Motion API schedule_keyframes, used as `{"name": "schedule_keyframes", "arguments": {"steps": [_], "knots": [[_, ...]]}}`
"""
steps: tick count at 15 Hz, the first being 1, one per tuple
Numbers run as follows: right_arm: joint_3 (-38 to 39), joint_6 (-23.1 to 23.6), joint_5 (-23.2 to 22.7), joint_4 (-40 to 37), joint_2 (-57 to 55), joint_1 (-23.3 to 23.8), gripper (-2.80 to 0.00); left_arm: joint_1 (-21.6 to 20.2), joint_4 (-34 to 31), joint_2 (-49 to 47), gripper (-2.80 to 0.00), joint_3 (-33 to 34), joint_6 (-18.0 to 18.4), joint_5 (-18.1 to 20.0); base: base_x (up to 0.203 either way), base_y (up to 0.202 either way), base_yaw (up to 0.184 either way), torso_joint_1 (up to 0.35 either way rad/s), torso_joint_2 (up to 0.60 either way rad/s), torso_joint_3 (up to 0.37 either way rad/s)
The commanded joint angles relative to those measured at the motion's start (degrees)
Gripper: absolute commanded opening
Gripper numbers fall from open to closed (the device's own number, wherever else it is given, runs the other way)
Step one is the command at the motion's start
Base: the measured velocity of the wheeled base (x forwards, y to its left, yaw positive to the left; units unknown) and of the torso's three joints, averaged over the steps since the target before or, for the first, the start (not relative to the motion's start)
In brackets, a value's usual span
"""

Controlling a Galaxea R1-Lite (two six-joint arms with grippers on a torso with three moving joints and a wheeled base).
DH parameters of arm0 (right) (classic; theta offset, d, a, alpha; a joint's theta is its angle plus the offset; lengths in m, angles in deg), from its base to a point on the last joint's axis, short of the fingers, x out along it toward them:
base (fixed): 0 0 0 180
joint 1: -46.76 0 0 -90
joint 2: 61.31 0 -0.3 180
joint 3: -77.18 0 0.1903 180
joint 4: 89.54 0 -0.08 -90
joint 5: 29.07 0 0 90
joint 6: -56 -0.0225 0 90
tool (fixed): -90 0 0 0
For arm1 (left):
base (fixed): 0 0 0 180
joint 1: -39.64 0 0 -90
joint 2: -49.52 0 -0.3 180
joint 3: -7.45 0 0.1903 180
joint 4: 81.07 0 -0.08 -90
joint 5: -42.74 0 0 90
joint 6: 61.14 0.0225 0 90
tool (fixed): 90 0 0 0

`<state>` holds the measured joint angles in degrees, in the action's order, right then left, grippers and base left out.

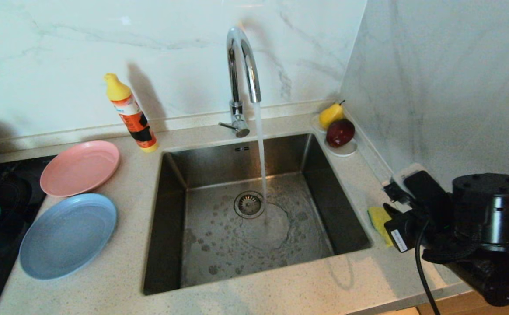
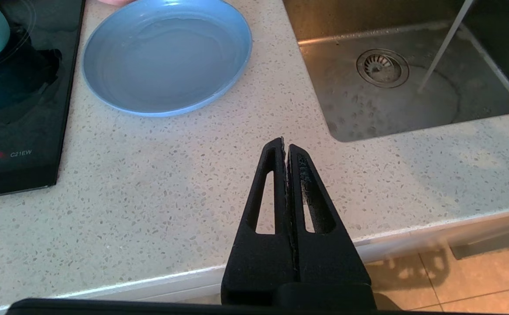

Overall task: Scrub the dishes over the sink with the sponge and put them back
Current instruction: Put down the sponge, then turn off the faucet

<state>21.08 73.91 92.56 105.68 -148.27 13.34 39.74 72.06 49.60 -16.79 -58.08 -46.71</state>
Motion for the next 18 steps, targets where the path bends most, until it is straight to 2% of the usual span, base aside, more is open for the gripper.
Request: {"name": "schedule_keyframes", "arguments": {"steps": [1,5,8,12,15,16,18], "knots": [[0.67,-0.01,-4.18,0.19,11.54,-2.18,-2.80,-0.05,-0.02,0.00,-2.80,0.00,-0.03,0.07,0.000,0.000,0.000,0.000,0.00,0.000],[3.40,-1.48,-13.58,-0.28,25.59,-6.02,-2.80,-0.01,-0.02,0.00,-2.80,0.00,-0.02,-0.01,0.000,0.000,0.000,0.000,0.00,0.000],[7.89,-2.81,-21.98,-0.26,34.27,-5.62,-2.80,-0.01,-0.02,0.00,-2.80,0.00,0.01,-0.02,0.000,0.000,0.000,0.000,0.00,0.000],[16.61,-3.17,-35.97,-2.30,44.59,6.74,-2.80,-0.01,-0.02,0.00,-2.80,0.00,-0.07,-0.02,0.000,0.000,0.000,0.000,0.00,0.000],[21.32,-3.43,-45.40,-7.47,55.89,20.62,-2.80,-0.01,-0.02,0.00,-2.80,0.00,0.02,0.05,0.000,0.000,0.000,0.000,0.00,0.000],[22.75,-4.45,-47.58,-10.16,60.01,23.60,-2.80,-0.01,-0.02,0.00,-2.80,0.00,-0.01,-0.02,0.000,0.000,0.000,0.000,0.00,0.000],[25.85,-7.31,-48.82,-14.81,66.60,27.33,-2.80,-0.01,-0.02,0.00,-2.80,0.00,0.02,0.07,0.000,0.000,0.000,0.000,0.00,0.000]]}}
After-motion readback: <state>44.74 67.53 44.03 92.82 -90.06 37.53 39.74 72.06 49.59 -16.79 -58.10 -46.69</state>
